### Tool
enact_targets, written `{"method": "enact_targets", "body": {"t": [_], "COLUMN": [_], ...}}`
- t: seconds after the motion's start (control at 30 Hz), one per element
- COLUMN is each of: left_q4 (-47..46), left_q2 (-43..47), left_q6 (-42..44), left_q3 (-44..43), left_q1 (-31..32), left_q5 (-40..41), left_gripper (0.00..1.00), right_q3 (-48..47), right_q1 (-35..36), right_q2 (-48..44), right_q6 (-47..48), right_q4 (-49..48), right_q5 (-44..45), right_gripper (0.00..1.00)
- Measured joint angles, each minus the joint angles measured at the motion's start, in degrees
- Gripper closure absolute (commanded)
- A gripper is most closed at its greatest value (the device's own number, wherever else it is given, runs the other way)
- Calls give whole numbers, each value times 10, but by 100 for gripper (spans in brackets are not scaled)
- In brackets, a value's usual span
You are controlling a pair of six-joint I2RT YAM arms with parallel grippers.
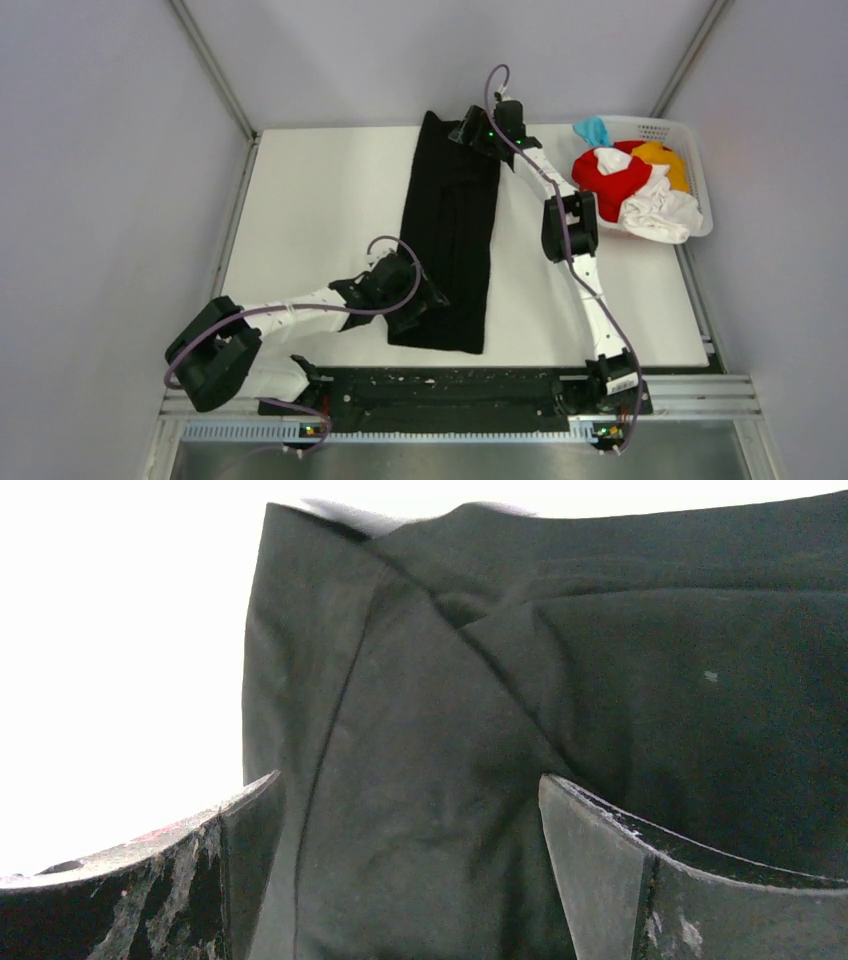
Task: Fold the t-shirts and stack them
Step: Rotate the tshirt 90 degrees
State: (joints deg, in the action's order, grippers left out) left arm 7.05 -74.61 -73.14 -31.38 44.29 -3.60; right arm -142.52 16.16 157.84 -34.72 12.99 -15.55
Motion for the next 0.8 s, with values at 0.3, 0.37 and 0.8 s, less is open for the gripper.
{"method": "enact_targets", "body": {"t": [0.3, 0.37, 0.8], "left_q4": [102, 122, 281], "left_q2": [30, 58, 198], "left_q6": [-49, -49, -10], "left_q3": [-54, -61, -60], "left_q1": [151, 163, 163], "left_q5": [82, 97, 228], "left_gripper": [1, 1, 1], "right_q3": [-27, -26, 476], "right_q1": [7, 7, 68], "right_q2": [19, 10, -541], "right_q6": [18, 38, 143], "right_q4": [-26, -13, 84], "right_q5": [5, 7, 104], "right_gripper": [1, 1, 2]}}
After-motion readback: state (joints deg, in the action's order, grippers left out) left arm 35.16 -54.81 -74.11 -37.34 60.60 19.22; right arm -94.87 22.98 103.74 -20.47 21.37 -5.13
